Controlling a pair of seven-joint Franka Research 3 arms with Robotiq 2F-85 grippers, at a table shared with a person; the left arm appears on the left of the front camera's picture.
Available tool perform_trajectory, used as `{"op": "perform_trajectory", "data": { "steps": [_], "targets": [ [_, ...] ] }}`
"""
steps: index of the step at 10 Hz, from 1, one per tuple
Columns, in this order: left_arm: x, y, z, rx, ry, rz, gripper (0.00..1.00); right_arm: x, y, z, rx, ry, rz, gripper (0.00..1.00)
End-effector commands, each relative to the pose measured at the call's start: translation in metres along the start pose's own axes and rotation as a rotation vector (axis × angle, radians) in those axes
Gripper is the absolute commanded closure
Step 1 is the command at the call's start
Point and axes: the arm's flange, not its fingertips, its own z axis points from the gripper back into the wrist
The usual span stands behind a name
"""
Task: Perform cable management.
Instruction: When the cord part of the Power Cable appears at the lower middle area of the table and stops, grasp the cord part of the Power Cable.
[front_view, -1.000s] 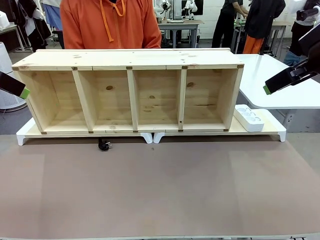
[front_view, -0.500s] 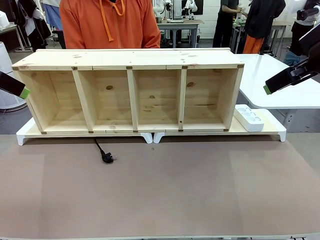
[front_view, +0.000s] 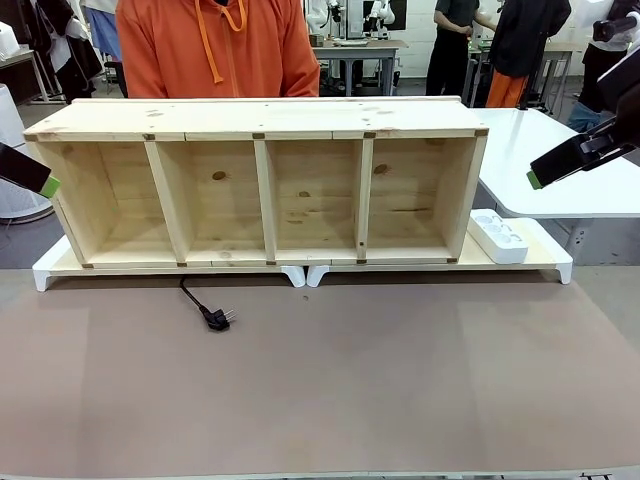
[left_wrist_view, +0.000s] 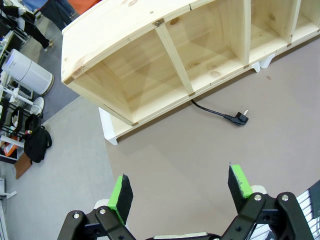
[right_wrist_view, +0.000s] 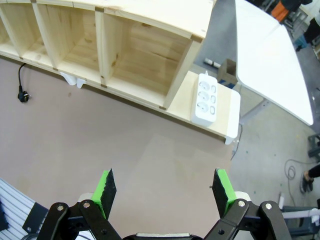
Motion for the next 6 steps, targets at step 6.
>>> {"op": "perform_trajectory", "data": {
  "steps": [6],
  "targets": [
    [0.0019, -0.0003, -0.0017, 0.002, -0.007, -0.006, 0.0, 0.0003, -0.0008, 0.0003, -0.002, -0.003, -0.003, 0.0]
  ]
}}
